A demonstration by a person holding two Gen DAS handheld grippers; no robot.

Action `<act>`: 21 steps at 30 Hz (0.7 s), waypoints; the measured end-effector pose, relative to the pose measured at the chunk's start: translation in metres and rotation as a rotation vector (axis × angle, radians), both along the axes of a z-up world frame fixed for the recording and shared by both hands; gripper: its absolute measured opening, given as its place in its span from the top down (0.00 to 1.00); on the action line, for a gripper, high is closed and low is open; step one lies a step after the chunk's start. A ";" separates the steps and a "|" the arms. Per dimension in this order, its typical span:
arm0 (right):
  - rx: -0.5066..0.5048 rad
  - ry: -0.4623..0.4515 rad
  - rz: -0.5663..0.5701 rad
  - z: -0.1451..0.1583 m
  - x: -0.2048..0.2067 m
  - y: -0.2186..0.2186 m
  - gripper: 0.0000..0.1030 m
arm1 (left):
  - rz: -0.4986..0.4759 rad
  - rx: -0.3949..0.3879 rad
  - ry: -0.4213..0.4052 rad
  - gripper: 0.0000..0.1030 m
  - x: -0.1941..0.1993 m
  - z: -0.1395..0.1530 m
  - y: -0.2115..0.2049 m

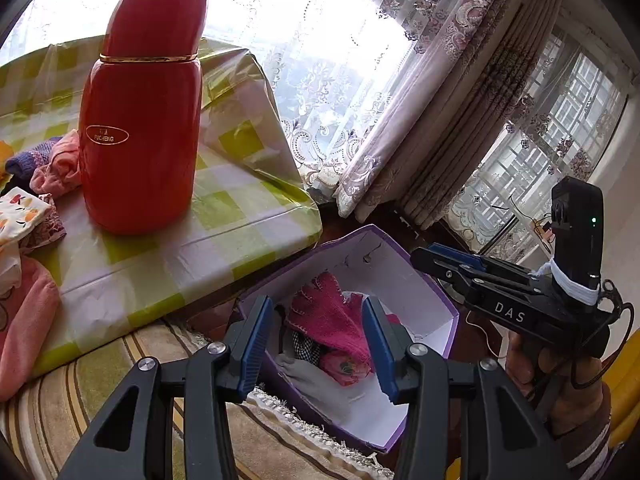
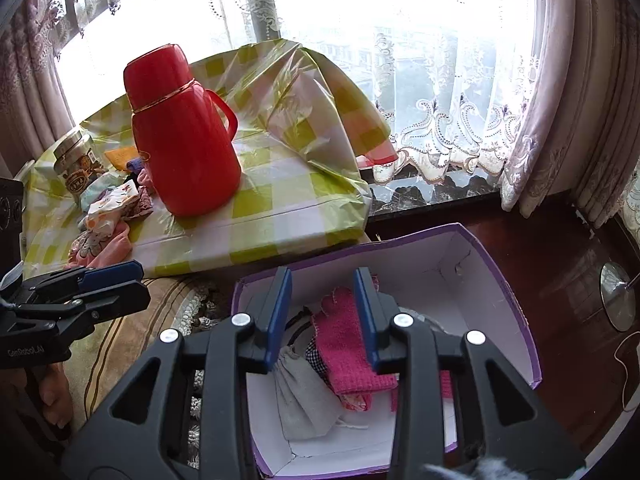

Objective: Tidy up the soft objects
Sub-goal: 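Release the glove into the white box with the right tool while the left tool drops the gray bag there, then move both tools back over the pile of cloths on the table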

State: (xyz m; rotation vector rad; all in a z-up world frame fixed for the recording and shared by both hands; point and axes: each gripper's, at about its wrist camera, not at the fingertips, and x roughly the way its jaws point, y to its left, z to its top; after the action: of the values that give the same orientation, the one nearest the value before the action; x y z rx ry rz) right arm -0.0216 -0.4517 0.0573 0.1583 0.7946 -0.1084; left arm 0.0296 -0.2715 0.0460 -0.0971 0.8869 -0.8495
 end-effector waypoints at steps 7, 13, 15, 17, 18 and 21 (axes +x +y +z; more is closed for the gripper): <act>-0.026 0.006 0.089 -0.001 0.008 0.036 0.64 | 0.075 -0.011 -0.010 0.54 0.010 0.005 0.027; -0.025 -0.008 0.182 0.002 0.018 0.076 0.64 | 0.174 -0.009 -0.030 0.54 0.022 0.010 0.066; -0.030 -0.016 0.213 0.004 0.023 0.090 0.64 | 0.216 -0.010 -0.033 0.54 0.027 0.011 0.083; -0.035 -0.018 0.247 0.005 0.028 0.105 0.64 | 0.262 -0.002 -0.037 0.54 0.032 0.011 0.100; -0.042 -0.017 0.269 0.005 0.031 0.114 0.64 | 0.285 -0.002 -0.036 0.54 0.035 0.011 0.109; -0.051 -0.021 0.332 0.005 0.038 0.139 0.62 | 0.359 0.012 -0.050 0.54 0.042 0.011 0.136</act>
State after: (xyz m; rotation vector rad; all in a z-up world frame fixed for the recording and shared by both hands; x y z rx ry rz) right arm 0.0169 -0.3130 0.0620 -0.0222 0.7866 0.1860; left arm 0.0711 -0.1354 0.0566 -0.2171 0.7975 -0.5089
